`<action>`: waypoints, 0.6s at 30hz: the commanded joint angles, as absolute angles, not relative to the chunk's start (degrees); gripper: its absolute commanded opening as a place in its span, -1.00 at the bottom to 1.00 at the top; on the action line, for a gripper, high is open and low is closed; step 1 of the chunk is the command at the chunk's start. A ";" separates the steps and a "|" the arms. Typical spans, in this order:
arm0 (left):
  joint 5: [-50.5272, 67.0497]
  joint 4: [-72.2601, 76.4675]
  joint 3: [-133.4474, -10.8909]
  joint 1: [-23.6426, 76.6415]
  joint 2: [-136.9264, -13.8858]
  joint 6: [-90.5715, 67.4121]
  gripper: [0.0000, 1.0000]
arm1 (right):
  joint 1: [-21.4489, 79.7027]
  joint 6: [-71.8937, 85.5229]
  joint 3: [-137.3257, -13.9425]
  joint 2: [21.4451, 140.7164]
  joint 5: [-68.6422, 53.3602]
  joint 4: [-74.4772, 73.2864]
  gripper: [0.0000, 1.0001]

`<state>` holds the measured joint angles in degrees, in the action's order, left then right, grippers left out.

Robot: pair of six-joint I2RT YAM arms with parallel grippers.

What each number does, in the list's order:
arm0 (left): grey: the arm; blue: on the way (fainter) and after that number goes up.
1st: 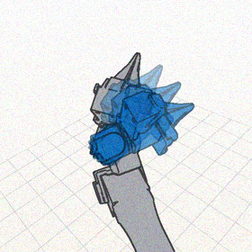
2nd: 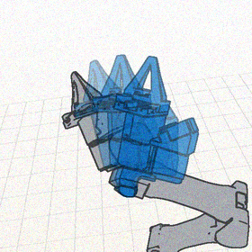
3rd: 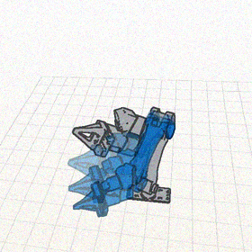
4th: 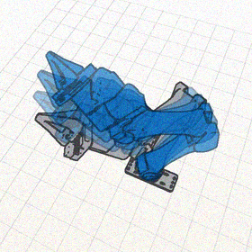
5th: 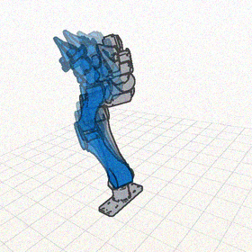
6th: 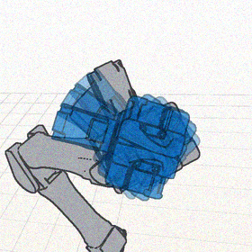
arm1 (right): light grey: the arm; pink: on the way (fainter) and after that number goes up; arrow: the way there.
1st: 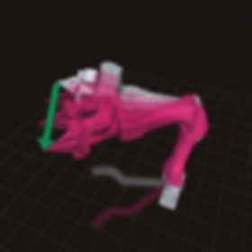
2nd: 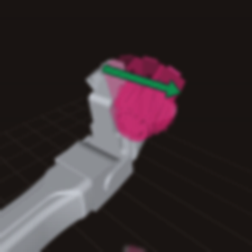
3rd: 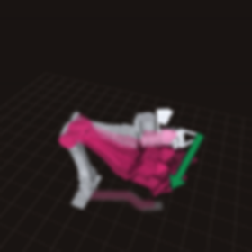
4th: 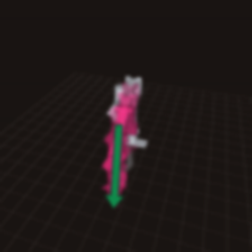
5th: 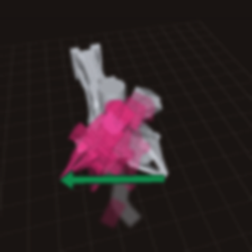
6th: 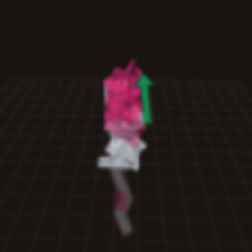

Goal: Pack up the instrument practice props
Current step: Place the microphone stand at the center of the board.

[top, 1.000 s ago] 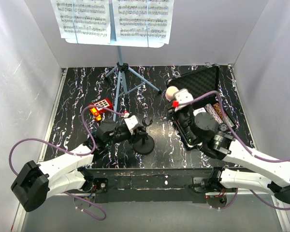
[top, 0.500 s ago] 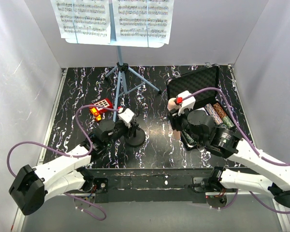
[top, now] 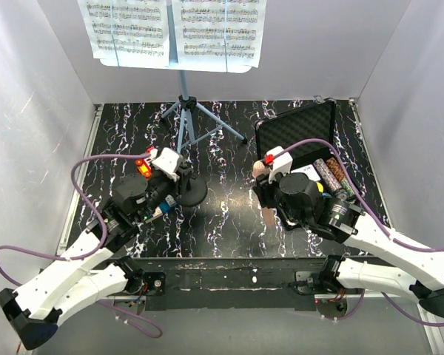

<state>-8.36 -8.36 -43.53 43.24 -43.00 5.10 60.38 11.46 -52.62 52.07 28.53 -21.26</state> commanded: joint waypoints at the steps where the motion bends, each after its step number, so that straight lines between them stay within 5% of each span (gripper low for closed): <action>1: -21.59 -12.91 -49.56 42.98 -40.52 5.88 -1.00 | 60.03 12.48 -53.00 51.94 27.86 -18.11 -0.97; 10: -45.43 -12.40 -53.70 40.00 -45.08 10.80 -1.00 | 60.03 12.39 -52.21 52.29 25.23 -16.53 -0.97; 18: -33.82 -8.02 -59.94 16.53 -57.82 2.37 -1.00 | 60.03 14.15 -51.68 52.21 22.15 -14.86 -0.97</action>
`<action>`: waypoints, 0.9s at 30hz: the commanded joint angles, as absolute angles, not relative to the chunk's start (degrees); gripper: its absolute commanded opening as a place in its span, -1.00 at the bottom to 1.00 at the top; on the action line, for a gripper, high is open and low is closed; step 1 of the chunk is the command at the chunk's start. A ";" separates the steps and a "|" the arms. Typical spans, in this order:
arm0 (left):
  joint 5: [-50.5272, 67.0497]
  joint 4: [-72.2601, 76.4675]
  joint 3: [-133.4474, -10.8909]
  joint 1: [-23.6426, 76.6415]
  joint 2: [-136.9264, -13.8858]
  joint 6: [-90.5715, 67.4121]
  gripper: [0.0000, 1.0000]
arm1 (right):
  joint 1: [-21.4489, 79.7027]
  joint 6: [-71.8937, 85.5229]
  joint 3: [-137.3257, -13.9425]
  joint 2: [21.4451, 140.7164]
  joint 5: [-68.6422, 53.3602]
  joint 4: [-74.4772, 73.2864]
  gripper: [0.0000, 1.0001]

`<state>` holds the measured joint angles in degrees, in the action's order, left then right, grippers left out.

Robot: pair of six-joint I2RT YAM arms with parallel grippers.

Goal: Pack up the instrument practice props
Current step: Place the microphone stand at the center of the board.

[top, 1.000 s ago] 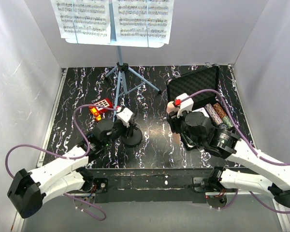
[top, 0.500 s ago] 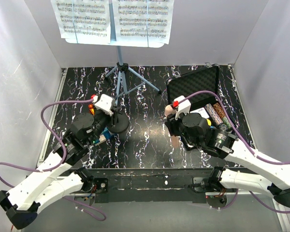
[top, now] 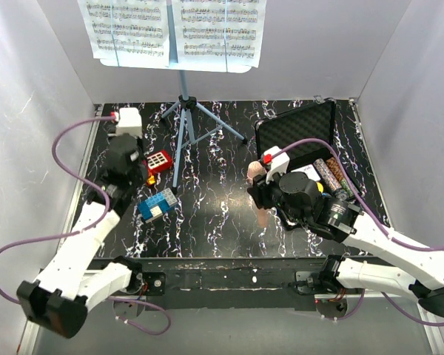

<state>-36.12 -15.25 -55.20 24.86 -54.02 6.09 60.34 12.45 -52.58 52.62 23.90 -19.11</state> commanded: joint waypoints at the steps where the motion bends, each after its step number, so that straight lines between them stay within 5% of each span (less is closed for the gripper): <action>1: -33.58 -5.74 -60.03 15.48 -59.49 3.50 -1.00 | 60.03 14.41 -51.59 52.12 21.71 -14.68 -0.97; 12: -38.40 20.10 -51.95 0.28 -73.47 -5.36 -1.00 | 60.03 17.31 -48.78 52.30 13.63 -10.73 -0.97; 27: -35.60 31.80 -46.33 -6.59 -84.82 -13.09 -1.00 | 59.94 17.84 -45.79 52.82 10.46 -6.42 -0.97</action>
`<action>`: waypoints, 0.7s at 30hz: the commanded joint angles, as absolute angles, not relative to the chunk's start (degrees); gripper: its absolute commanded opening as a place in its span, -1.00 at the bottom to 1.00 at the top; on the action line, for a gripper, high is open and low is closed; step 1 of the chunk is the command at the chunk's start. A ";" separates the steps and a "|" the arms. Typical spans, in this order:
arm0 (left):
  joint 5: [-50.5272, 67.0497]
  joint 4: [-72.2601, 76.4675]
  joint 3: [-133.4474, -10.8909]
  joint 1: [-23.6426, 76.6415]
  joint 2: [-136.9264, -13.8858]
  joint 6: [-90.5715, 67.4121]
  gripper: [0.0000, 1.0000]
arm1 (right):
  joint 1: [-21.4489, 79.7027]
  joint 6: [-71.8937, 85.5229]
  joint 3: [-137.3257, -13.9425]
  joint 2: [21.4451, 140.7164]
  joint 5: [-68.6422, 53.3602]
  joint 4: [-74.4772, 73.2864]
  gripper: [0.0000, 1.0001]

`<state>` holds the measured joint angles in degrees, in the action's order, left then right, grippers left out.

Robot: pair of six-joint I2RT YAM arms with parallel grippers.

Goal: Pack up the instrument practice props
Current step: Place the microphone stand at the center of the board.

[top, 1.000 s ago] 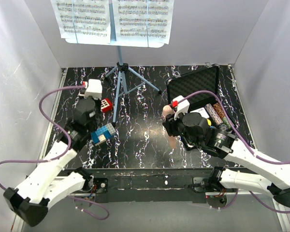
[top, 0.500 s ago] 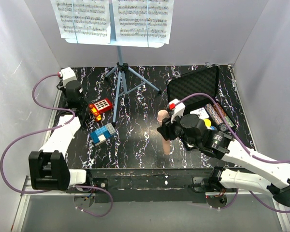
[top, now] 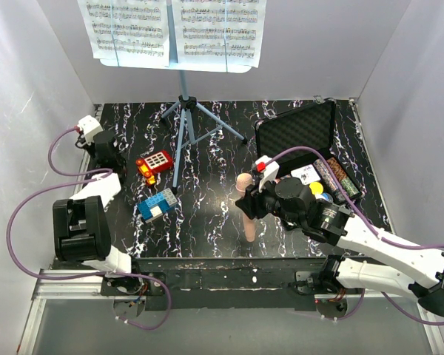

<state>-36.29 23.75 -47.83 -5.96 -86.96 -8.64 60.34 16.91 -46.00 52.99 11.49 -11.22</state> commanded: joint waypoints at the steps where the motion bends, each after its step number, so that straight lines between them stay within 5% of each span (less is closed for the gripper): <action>1: -35.51 32.60 -45.10 -6.59 -84.55 -13.62 -1.00 | 59.94 17.75 -45.62 52.82 10.37 -6.24 -0.97; 5: -34.89 34.36 -40.97 -6.59 -83.76 -14.76 -1.00 | 59.94 17.23 -45.18 52.91 10.81 -6.15 -0.97; 9: -34.10 32.18 -39.29 -6.59 -83.15 -14.68 -0.57 | 59.94 16.61 -44.91 52.47 11.51 -6.24 -0.97; 12: -33.22 29.72 -39.90 -6.59 -82.44 -13.19 -0.50 | 59.94 16.09 -45.17 52.38 12.13 -6.50 -0.97; 16: -32.17 24.36 -43.40 -6.59 -81.65 -11.34 -1.00 | 59.94 15.91 -45.18 52.73 12.22 -6.33 -0.97; 21: -32.43 18.29 -47.11 -6.50 -80.25 -11.78 -1.00 | 59.85 16.17 -45.44 53.96 11.08 -5.45 -0.97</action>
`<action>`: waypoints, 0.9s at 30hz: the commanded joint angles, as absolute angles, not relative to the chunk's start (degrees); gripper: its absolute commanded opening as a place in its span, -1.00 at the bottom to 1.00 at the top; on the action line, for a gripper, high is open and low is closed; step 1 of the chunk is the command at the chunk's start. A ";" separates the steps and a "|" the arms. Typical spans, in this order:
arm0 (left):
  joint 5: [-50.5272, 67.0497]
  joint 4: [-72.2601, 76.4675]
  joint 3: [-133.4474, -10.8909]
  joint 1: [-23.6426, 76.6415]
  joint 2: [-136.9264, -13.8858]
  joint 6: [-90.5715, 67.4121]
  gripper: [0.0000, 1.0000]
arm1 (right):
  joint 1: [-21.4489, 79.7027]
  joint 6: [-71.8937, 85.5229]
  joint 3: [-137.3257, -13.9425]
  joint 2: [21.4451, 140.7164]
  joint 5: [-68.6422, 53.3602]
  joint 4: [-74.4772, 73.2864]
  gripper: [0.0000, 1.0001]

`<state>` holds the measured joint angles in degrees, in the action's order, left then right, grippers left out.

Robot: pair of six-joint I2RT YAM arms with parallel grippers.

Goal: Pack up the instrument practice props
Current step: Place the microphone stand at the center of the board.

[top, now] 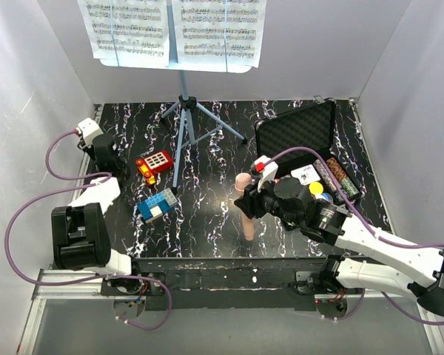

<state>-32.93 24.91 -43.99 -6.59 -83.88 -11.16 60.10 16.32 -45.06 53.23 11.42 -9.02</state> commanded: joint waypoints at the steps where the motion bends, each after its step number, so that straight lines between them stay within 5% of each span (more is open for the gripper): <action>1: -32.69 17.59 -47.20 -6.42 -79.72 -11.78 -1.00 | 59.94 16.17 -45.53 54.05 10.90 -5.36 -0.97; 15: -34.46 11.17 -40.35 -6.42 -70.32 -11.68 -0.98 | 59.85 16.70 -45.35 55.55 8.79 -4.39 -0.97; 21: -32.61 9.32 -38.67 -6.42 -69.35 -12.92 -0.01 | 59.85 16.44 -44.91 55.02 9.23 -4.48 -0.97; 25: -33.40 7.39 -39.02 -6.42 -68.03 -13.36 0.37 | 59.85 16.44 -45.70 55.46 8.88 -4.92 -0.97; 27: -32.87 6.25 -39.81 -6.33 -67.59 -13.19 0.84 | 59.85 16.43 -45.97 55.63 8.96 -5.01 -0.97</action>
